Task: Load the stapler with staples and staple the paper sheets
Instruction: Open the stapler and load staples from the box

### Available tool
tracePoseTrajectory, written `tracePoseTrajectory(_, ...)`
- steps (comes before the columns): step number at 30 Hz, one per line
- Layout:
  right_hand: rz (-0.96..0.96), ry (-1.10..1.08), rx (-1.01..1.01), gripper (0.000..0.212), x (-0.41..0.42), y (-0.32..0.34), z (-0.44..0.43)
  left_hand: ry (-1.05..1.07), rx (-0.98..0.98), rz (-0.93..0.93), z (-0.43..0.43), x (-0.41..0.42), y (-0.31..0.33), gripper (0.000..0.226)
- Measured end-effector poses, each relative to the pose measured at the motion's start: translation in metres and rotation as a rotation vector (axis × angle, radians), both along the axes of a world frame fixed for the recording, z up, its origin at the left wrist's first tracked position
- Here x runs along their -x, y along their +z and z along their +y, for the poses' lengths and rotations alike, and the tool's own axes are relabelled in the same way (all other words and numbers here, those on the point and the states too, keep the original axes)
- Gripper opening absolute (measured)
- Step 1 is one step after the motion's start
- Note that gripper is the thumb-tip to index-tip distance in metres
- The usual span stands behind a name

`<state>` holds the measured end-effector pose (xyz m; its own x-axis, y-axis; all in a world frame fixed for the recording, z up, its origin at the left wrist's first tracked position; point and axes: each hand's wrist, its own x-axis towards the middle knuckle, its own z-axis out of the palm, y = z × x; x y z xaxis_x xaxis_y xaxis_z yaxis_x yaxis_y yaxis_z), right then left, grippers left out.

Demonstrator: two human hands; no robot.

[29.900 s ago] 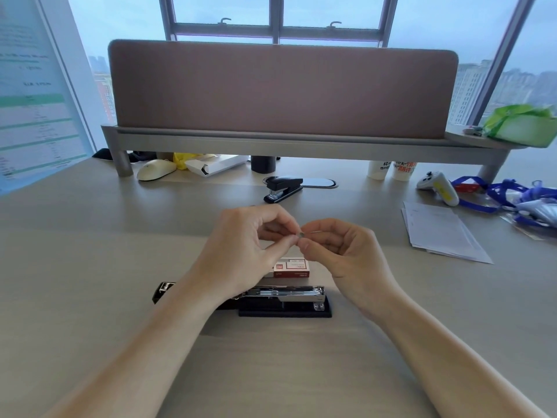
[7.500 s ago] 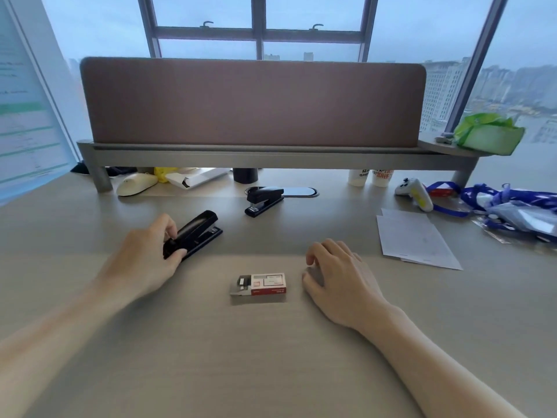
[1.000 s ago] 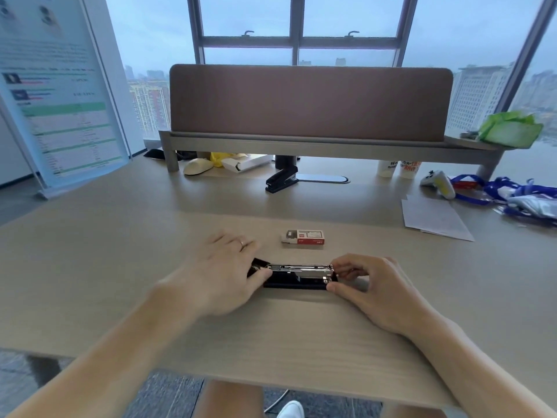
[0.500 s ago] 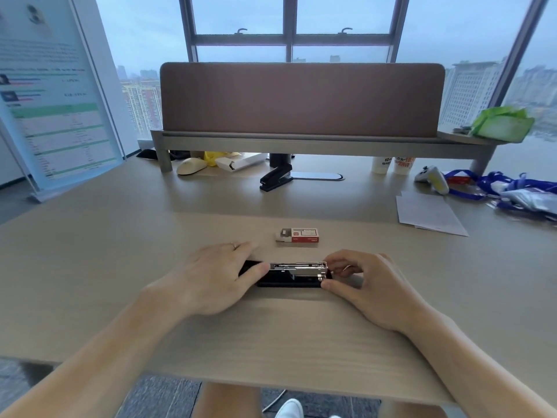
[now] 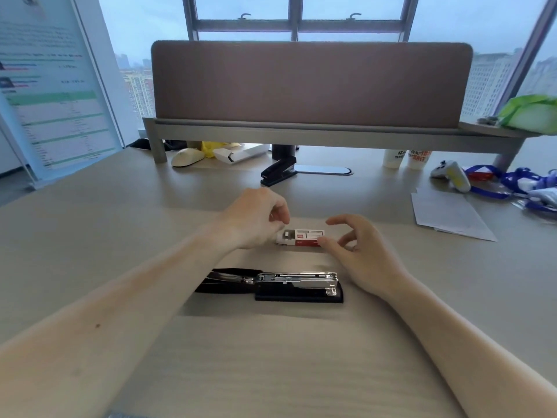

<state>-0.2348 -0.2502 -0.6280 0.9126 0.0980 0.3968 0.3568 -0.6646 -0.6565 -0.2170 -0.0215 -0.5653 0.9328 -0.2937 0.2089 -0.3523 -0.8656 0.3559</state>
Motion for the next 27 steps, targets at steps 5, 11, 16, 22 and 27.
tracePoseTrajectory(5, -0.09, 0.074, 0.213, 0.037, -0.018, -0.001, 0.011, -0.015, 0.028, 0.059, 0.0, -0.014, -0.011, 0.007)
tracePoseTrajectory(11, -0.138, 0.102, 0.271, 0.029, -0.022, -0.003, 0.011, -0.027, 0.059, 0.095, -0.001, -0.016, -0.013, 0.003)
tracePoseTrajectory(16, -0.132, 0.094, 0.286, 0.028, -0.02, -0.002, 0.012, -0.014, 0.02, 0.092, -0.002, -0.018, -0.015, 0.005)
tracePoseTrajectory(22, -0.111, 0.083, 0.27, 0.029, -0.018, -0.002, 0.012, -0.01, 0.026, 0.091, -0.002, -0.016, -0.015, 0.008)
tracePoseTrajectory(27, -0.097, 0.084, 0.27, 0.027, -0.015, 0.001, 0.012, -0.004, 0.036, 0.055, 0.0, -0.013, -0.014, 0.008)
